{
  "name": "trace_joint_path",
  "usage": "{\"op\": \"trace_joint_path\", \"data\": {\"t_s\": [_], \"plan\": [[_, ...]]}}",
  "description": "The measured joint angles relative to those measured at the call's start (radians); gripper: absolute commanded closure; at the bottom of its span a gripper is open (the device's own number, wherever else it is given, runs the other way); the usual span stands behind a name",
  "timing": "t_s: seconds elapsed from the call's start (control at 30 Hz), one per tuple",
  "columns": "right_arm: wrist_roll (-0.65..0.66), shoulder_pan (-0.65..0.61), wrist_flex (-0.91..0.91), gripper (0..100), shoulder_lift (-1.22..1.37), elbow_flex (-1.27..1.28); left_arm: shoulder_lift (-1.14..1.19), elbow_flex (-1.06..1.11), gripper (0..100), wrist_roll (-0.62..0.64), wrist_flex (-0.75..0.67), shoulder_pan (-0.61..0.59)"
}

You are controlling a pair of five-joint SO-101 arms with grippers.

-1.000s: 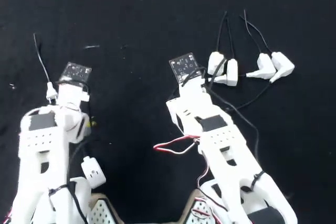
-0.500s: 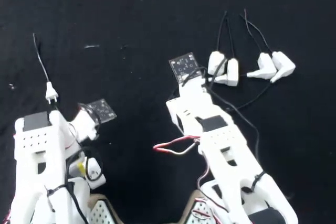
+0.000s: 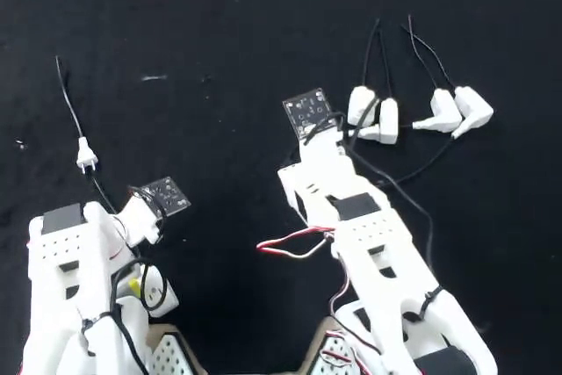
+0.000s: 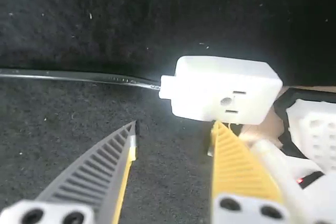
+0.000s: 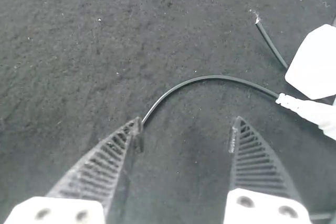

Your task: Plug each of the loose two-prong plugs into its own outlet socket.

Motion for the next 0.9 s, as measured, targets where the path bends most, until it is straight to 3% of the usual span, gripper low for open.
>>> {"op": "trace_joint_path", "data": {"t_s": [0.07, 0.17, 0.33, 0.5, 0.6, 0.77, 0.9], "plan": [[0.000, 0.000, 0.000, 75.4, 0.000, 0.000, 0.000, 0.000, 77, 0.005, 0.000, 0.009], [0.000, 0.000, 0.000, 75.4, 0.000, 0.000, 0.002, -0.009, 77, 0.114, -0.005, 0.081], [0.000, 0.000, 0.000, 75.4, 0.000, 0.000, -0.002, -0.021, 77, 0.410, -0.069, 0.318], [0.000, 0.000, 0.000, 75.4, 0.000, 0.000, 0.005, -0.017, 77, 0.712, -0.265, 0.493], [0.000, 0.000, 0.000, 75.4, 0.000, 0.000, 0.005, -0.015, 77, 0.815, -0.333, 0.496], [0.000, 0.000, 0.000, 75.4, 0.000, 0.000, 0.005, -0.114, 77, 0.829, -0.273, 0.370], [0.000, 0.000, 0.000, 75.4, 0.000, 0.000, 0.005, -0.227, 77, 0.687, -0.126, 0.230]]}}
